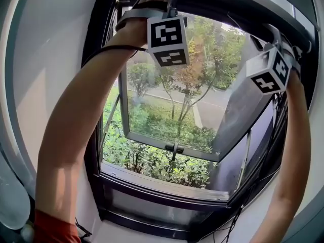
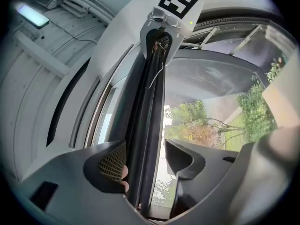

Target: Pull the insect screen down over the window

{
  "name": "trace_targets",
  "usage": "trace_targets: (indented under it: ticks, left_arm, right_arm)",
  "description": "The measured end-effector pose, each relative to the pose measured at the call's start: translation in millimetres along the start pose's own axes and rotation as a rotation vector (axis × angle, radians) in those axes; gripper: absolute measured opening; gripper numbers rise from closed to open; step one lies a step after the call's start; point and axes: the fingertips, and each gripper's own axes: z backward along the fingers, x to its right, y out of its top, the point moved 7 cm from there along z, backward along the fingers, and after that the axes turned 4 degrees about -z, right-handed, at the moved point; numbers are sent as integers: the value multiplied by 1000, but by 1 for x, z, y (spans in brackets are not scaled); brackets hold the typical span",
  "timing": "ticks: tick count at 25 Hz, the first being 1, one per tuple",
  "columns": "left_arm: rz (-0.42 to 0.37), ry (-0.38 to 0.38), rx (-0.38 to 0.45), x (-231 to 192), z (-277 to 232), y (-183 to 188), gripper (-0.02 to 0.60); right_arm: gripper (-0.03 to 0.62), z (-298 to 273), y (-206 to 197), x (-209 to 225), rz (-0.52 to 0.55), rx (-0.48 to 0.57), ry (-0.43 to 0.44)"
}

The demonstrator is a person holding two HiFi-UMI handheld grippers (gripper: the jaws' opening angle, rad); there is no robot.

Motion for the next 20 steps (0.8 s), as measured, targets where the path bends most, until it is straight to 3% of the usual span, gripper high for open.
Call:
trace_targets:
  ticks: [4,14,20]
  left_arm:
    - [-84,-36,-43,4,-11,-7,245]
    - [-107,-67,-125,6,-31,-18,262]
    - [-187,-53,-154,8,-37,-16,262]
  right_arm:
    - [201,-9,-3,-1,44,-46,-8]
    - [201,-24,-10,-5,61,-110,-6]
    - [201,-26,-16,-5,150,-117,-19]
